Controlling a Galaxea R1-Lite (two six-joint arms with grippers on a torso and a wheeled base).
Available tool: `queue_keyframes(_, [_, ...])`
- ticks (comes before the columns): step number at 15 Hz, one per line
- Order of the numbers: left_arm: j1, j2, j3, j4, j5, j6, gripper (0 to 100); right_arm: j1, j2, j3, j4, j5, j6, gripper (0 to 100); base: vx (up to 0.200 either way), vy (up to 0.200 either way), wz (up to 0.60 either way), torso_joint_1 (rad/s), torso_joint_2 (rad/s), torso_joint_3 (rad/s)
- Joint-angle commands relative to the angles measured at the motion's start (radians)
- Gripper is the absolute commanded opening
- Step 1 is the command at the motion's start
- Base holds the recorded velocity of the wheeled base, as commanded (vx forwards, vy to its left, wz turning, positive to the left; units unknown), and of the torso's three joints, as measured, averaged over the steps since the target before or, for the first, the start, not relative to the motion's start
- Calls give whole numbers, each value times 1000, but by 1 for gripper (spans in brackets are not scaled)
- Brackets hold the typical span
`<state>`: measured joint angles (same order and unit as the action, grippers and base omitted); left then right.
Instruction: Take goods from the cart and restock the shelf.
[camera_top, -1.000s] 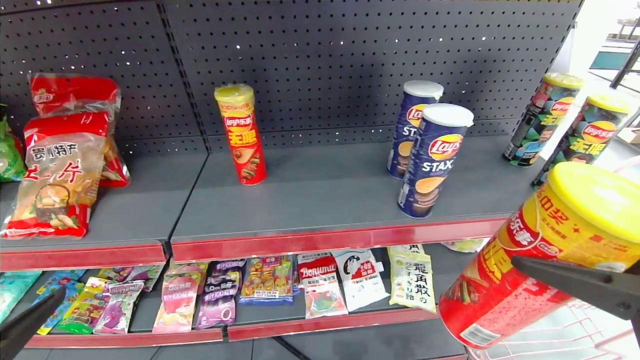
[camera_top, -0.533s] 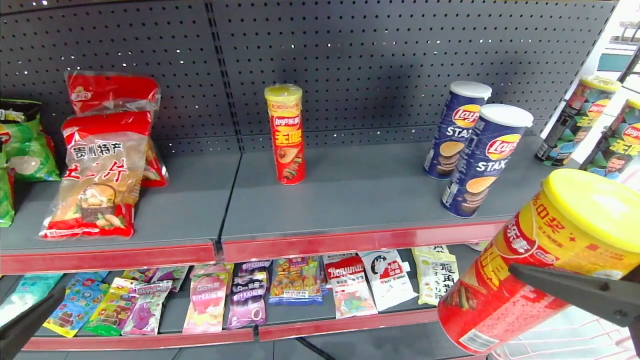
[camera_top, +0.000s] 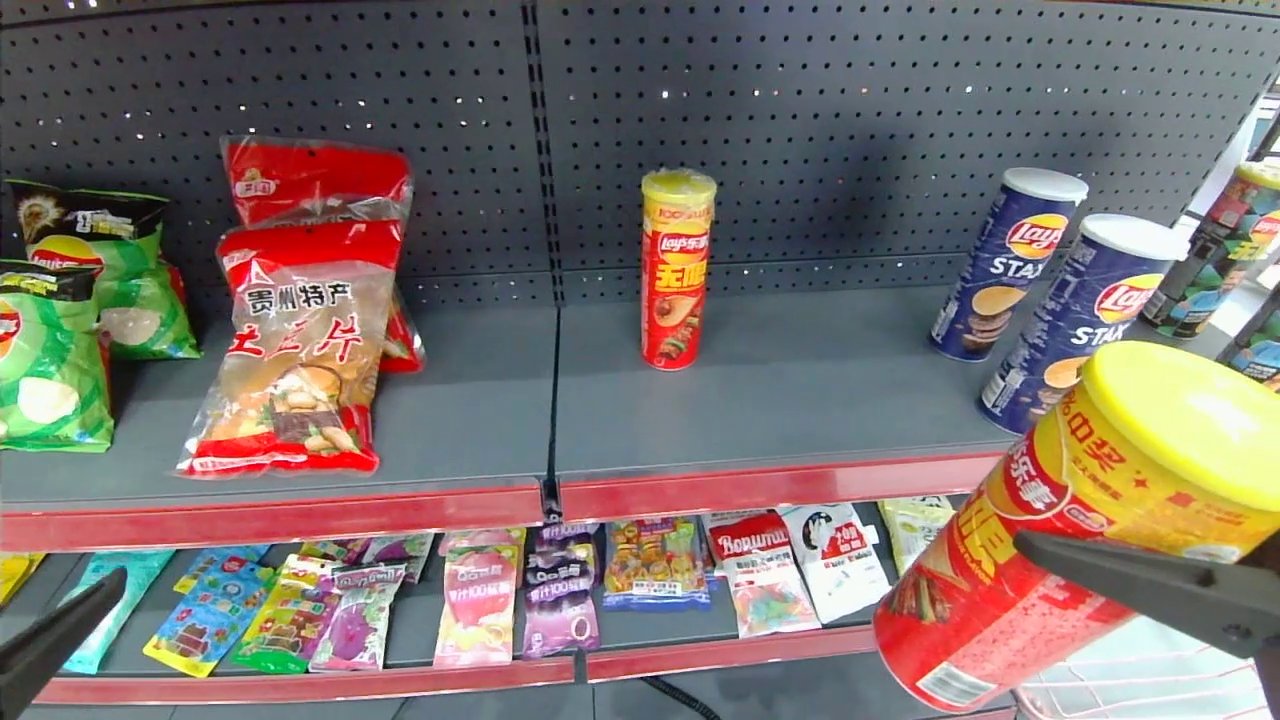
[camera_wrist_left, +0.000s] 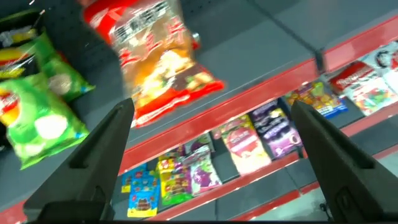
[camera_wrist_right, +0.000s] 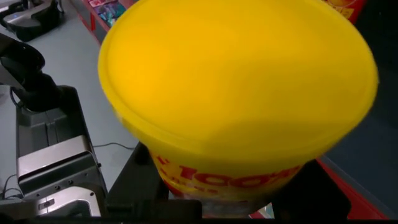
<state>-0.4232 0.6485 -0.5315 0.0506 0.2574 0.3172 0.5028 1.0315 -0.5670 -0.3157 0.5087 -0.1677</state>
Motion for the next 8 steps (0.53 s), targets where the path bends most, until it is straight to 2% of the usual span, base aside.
queue_keyframes(1, [1, 0, -1, 0, 0, 8, 100, 0, -2, 1, 0, 1, 0, 0, 0, 0, 0, 0, 0, 0])
queue_keyframes(3, [1, 0, -2, 0, 2, 25, 100, 0, -2, 3, 0, 1, 0, 0, 0, 0, 0, 0, 0, 0])
queue_keyframes(8, [1, 0, -1, 2, 3, 26, 100, 0, 2, 1, 0, 1, 0, 0, 200, 0, 0, -4, 6, 5])
